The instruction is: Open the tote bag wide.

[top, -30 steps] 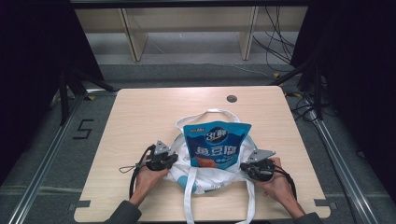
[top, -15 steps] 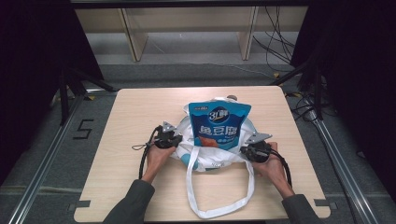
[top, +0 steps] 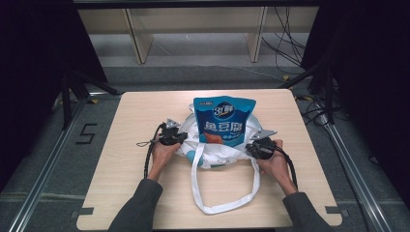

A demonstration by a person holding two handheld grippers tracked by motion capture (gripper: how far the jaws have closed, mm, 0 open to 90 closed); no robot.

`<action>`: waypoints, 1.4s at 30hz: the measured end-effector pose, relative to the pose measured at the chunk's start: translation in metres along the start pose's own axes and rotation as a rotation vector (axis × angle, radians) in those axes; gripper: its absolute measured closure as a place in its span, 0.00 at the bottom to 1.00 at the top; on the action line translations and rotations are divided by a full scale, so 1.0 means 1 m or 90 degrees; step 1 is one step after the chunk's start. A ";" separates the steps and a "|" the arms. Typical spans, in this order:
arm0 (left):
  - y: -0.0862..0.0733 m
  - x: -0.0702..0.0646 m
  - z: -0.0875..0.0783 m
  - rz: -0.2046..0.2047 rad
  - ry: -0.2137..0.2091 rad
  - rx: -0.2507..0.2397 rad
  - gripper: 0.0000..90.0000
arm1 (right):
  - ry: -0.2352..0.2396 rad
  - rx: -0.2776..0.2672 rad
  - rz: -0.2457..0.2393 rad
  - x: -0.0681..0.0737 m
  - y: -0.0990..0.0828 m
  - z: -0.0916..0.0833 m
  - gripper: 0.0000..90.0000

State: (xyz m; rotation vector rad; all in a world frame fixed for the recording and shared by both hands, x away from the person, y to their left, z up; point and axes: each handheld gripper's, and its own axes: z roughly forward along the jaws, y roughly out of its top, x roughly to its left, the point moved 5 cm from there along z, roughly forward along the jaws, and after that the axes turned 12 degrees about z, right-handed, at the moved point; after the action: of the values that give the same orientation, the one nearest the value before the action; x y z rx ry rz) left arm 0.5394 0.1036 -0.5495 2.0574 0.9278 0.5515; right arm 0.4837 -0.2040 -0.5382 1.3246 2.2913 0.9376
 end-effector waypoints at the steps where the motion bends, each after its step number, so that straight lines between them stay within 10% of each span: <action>1: 0.000 0.000 0.000 0.001 0.000 0.000 1.00 | -0.001 -0.009 0.002 0.001 0.000 0.001 0.97; 18: 0.001 0.003 0.000 -0.013 0.001 -0.011 0.98 | 0.011 -0.010 0.020 -0.002 0.001 0.000 0.92; 26: 0.012 -0.006 -0.024 -0.049 -0.048 -0.040 0.65 | 0.015 -0.067 0.027 -0.008 0.011 -0.023 0.81; 42: 0.020 -0.033 -0.087 0.010 -0.062 -0.064 0.41 | 0.020 -0.147 0.057 -0.006 0.015 -0.066 0.64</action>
State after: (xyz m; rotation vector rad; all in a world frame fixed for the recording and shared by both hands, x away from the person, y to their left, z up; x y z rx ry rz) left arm 0.4709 0.1118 -0.4841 1.9848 0.8115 0.4923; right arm 0.4584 -0.2292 -0.4802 1.3290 2.0859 1.2193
